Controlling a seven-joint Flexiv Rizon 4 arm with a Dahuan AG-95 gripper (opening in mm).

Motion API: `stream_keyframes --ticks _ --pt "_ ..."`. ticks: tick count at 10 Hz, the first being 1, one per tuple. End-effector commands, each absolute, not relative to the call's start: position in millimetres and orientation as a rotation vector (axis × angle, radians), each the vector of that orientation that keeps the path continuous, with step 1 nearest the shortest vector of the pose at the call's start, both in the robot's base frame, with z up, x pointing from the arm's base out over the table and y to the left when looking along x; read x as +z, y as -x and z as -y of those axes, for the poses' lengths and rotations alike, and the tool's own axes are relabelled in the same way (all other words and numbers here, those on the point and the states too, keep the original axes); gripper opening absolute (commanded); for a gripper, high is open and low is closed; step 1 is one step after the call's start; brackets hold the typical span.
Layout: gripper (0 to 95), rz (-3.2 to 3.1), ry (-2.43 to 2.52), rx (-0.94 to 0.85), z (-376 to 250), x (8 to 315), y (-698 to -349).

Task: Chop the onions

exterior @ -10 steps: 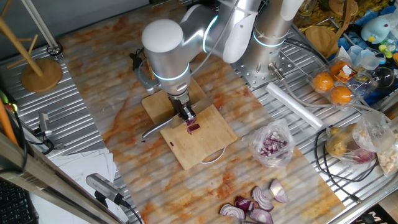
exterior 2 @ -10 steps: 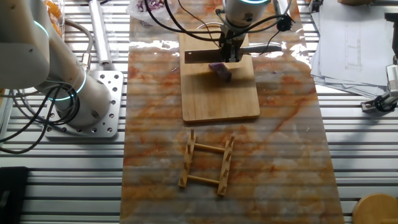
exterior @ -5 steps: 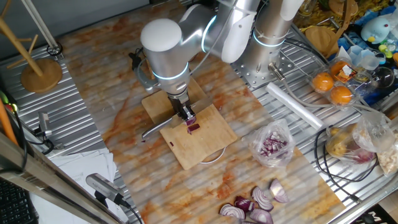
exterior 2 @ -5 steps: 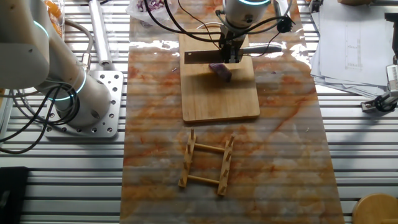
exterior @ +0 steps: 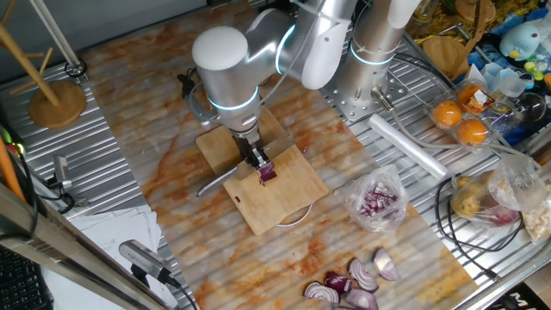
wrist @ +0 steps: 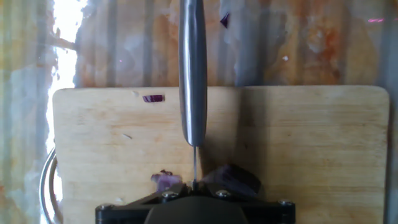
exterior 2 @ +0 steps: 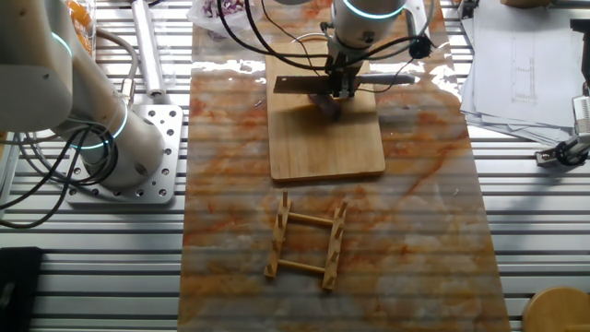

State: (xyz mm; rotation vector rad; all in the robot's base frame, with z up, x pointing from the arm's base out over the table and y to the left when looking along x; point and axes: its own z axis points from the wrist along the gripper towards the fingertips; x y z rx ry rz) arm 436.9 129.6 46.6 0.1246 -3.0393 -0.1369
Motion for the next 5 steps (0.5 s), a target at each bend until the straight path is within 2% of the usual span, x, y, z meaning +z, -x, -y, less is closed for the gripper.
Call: stream_keyframes --ticks 1,5 --pt "0.0 3.037 -0.127 -0.131 -132.2 39.8 -437.9" --pt "0.0 3.049 -0.149 -0.105 -131.4 33.0 -433.5"
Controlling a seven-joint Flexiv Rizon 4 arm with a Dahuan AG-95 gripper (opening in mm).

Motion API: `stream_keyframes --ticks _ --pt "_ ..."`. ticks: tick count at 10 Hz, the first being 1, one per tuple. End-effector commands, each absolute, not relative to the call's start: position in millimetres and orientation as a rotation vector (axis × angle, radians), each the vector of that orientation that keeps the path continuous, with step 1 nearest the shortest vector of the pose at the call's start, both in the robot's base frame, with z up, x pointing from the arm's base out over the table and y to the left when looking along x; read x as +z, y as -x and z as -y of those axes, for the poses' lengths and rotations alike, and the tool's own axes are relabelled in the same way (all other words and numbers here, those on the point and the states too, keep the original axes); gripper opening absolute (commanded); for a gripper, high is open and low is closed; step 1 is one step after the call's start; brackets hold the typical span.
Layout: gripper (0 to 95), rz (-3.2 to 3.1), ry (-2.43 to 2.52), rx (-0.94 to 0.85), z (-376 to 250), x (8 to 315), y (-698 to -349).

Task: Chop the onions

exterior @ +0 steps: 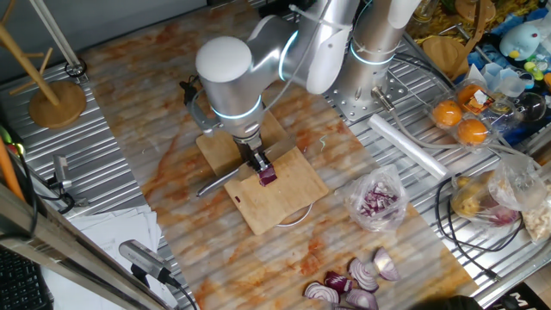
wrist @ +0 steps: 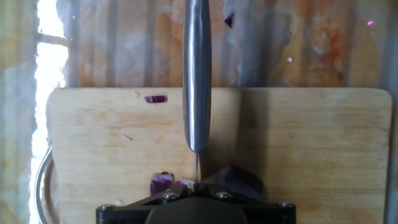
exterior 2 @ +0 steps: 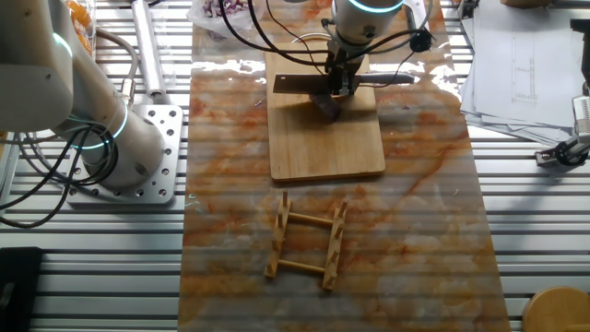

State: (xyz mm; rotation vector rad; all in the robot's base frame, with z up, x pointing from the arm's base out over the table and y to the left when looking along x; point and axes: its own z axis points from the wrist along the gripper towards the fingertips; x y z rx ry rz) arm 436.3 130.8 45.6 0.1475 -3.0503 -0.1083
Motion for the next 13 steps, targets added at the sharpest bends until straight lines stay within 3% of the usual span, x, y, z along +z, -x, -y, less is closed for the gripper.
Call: stream_keyframes --ticks 1,4,13 --pt "0.0 3.045 -0.149 -0.116 -132.0 42.1 -432.6" --pt "0.0 3.06 -0.148 -0.116 -128.6 62.9 -437.6" --pt "0.0 3.132 -0.153 -0.098 -123.7 63.0 -436.6"
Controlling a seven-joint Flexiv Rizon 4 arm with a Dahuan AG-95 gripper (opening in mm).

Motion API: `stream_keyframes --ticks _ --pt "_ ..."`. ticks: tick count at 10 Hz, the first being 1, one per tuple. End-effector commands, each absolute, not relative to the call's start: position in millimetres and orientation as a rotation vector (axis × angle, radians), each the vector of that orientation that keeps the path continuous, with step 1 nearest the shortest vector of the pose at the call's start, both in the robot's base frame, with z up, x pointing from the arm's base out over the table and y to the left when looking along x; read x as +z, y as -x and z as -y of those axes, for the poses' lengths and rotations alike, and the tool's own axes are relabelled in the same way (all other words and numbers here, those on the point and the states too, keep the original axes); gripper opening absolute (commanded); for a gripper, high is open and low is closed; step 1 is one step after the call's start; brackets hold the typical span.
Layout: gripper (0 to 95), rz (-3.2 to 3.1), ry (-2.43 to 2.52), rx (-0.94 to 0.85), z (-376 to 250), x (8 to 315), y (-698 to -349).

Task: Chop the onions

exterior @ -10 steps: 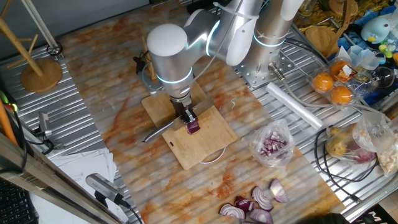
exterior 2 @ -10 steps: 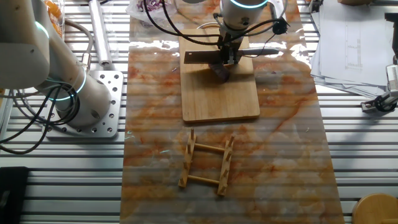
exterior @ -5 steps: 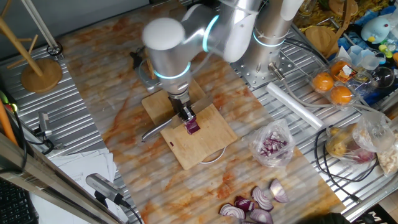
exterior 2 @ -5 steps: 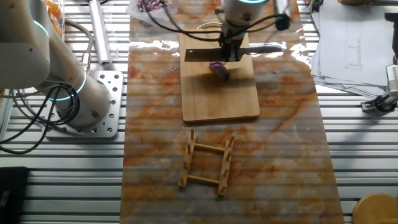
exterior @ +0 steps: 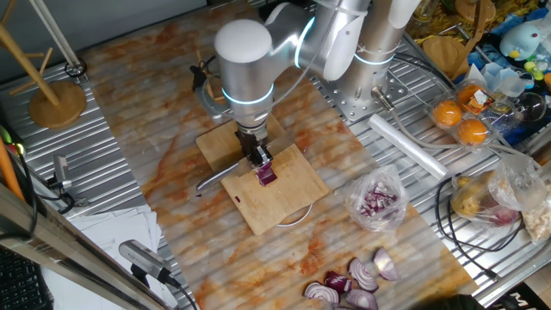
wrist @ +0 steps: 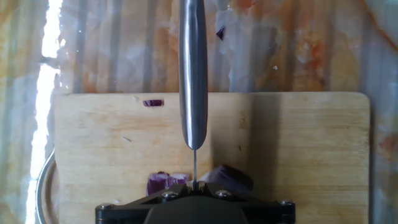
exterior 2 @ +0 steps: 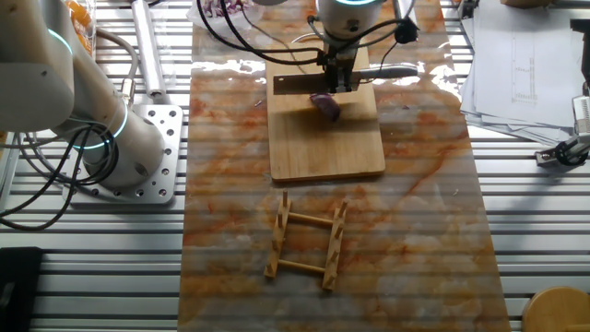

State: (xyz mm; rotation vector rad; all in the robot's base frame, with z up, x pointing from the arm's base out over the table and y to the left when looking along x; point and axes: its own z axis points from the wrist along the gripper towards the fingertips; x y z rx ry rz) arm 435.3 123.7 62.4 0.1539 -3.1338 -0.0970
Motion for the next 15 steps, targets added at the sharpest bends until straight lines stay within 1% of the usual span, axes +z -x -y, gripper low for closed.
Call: stream_keyframes --ticks 1,5,8,11,13,15 --pt "0.0 3.133 -0.153 -0.097 -122.9 62.1 -436.9" --pt "0.0 3.144 -0.154 -0.109 -121.8 47.3 -438.3" --pt "0.0 3.147 -0.154 -0.098 -124.3 42.8 -442.0" --pt "0.0 3.157 -0.15 -0.103 -126.6 29.0 -443.4" --pt "0.0 3.169 -0.148 -0.118 -127.0 29.7 -443.3" --pt "0.0 3.163 -0.115 -0.126 -129.4 39.5 -441.9"
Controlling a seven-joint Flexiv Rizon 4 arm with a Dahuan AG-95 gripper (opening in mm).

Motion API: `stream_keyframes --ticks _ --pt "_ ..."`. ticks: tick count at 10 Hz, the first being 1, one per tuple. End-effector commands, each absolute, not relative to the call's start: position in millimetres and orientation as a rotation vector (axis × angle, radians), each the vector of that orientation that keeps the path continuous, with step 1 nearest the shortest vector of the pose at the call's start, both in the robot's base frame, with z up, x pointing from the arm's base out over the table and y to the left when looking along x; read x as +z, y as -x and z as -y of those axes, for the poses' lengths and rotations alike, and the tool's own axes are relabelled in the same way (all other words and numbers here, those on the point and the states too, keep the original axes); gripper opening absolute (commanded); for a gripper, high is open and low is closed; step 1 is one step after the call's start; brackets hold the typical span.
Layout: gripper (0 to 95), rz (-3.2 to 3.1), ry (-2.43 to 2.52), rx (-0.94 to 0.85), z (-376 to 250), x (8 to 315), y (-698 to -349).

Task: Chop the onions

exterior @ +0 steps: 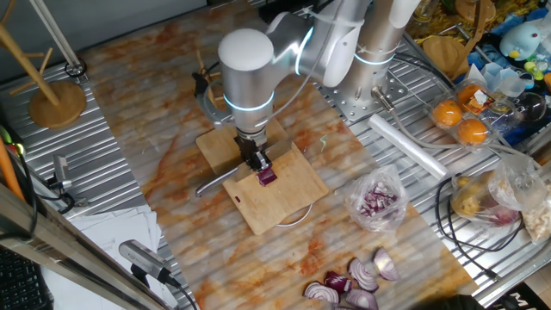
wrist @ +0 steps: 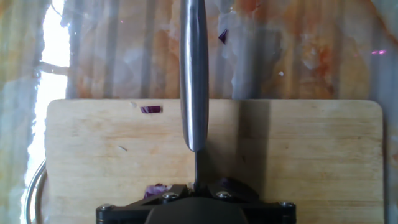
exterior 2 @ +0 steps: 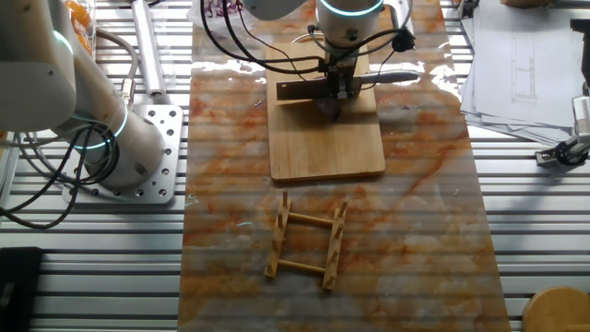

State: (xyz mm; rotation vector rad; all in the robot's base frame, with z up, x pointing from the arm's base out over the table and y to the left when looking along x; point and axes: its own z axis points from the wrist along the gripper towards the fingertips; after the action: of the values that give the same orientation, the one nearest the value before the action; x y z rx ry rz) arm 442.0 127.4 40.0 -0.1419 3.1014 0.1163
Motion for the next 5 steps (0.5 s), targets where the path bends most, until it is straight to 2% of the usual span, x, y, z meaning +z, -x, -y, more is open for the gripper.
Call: stream_keyframes --ticks 1,2,5 --pt "0.0 -3.12 0.111 0.138 -126.1 52.3 -442.9" --pt "0.0 -3.117 0.087 0.203 -121.7 58.5 -443.4" --pt "0.0 -3.117 0.098 0.203 -120.3 60.1 -443.1"
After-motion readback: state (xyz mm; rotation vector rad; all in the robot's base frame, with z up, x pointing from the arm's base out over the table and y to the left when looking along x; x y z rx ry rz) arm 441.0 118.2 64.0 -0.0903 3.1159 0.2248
